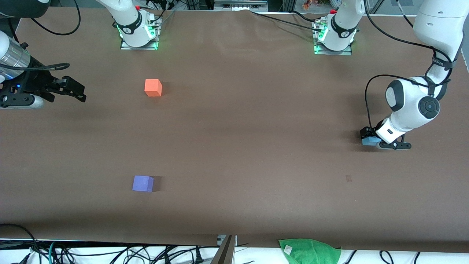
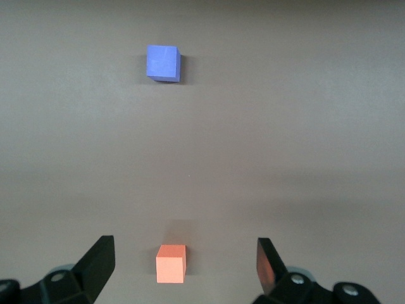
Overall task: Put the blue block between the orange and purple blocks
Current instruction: 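Close the left gripper on the light-blue cube and lift it, then carry the blue cube toward the table middle and release it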
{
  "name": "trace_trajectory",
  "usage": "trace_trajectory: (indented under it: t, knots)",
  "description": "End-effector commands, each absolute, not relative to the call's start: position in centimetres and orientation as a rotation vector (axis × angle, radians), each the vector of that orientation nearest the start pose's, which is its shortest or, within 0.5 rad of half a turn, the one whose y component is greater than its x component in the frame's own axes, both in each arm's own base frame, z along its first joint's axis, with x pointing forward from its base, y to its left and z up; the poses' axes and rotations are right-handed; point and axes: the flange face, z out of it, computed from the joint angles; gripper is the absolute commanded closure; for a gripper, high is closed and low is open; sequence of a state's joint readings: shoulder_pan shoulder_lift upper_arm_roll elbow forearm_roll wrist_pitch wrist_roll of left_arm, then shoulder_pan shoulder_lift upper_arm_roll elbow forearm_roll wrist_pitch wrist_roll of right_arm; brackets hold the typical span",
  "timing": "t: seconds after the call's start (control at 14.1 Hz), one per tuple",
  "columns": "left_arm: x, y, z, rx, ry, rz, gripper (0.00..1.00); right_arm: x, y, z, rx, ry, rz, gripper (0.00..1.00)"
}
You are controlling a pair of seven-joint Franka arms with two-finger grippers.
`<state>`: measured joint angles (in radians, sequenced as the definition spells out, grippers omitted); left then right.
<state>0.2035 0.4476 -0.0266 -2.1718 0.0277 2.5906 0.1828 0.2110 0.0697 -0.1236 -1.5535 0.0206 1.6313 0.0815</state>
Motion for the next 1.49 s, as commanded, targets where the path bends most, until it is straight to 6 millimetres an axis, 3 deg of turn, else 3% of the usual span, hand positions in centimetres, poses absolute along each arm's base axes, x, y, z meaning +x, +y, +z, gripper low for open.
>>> trace_trajectory:
  t: [0.0, 0.21, 0.43, 0.57, 0.64, 0.78, 0.92, 1.07, 1.28, 1.42]
  knots:
    - [56.4, 10.0, 19.8, -3.142, 0.064, -0.008, 0.88, 58.1, 5.5, 60.4, -3.124, 0.003, -0.025, 0.01]
    - [57.9, 8.5, 24.5, -3.147, 0.092, 0.017, 0.87, 58.1, 5.5, 60.4, -3.124, 0.004, -0.025, 0.01]
    - [60.5, 4.1, 31.3, -3.172, 0.211, 0.206, 0.87, 58.1, 5.5, 60.4, -3.124, 0.004, -0.025, 0.01]
    - [61.5, -0.7, 34.7, -3.19, 0.33, 0.313, 0.83, 58.1, 5.5, 60.4, -3.124, 0.004, -0.025, 0.01]
    - [61.8, -4.0, 35.9, -3.196, 0.36, 0.305, 0.83, 58.1, 5.5, 60.4, -3.124, 0.004, -0.025, 0.01]
    - [61.5, -10.9, 37.4, -3.216, 0.26, 0.28, 0.83, 58.1, 5.5, 60.3, -3.125, 0.004, -0.023, 0.01]
    - [61.3, -19.3, 36.8, -3.228, 0.147, 0.256, 0.84, 58.1, 5.4, 60.3, -3.125, 0.006, -0.023, 0.01]
    - [60.3, -28.1, 34.2, -3.231, 0.141, 0.288, 0.83, 58.1, 5.3, 60.4, -3.125, 0.008, -0.025, 0.01]
    - [59.0, -36.3, 28.9, -3.243, 0.005, 0.207, 0.86, 58.1, 5.3, 60.4, -3.124, 0.008, -0.027, 0.01]
    - [58.0, -40.0, 24.8, -3.267, -0.036, 0.093, 0.84, 58.1, 5.2, 60.4, -3.126, 0.011, -0.028, 0.01]
